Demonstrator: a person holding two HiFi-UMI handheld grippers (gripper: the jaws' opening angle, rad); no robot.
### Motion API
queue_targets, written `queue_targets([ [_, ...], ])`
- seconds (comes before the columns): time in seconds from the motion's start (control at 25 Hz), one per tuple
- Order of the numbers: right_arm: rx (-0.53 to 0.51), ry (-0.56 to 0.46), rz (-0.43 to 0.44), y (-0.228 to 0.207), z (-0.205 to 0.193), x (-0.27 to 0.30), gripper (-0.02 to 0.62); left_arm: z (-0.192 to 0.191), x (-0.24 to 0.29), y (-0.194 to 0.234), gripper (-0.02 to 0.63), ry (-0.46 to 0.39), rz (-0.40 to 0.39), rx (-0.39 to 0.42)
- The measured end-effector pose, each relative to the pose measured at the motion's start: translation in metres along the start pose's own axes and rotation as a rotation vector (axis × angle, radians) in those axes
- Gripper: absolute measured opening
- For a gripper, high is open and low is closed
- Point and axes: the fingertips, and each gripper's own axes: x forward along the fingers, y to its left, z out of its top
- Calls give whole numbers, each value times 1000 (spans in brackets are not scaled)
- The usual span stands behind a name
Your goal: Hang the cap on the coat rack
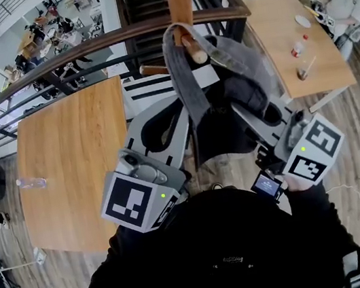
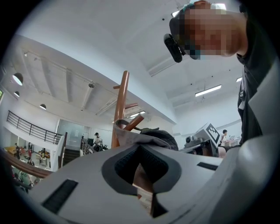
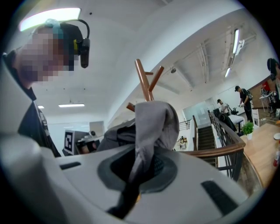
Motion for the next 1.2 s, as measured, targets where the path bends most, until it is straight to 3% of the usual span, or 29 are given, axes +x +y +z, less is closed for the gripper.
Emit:
queue_targets([
  [0.48,77,90,-60,-25,-55,10,11,-66,-2,7,5,127,23,-76],
  [0.96,85,179,-58,-14,-102,12,12,-115,-33,20,5,171,88,-130],
  [1.2,60,201,-44,-7,-119,10,12,-130,-44,16,5,174,101,-118],
])
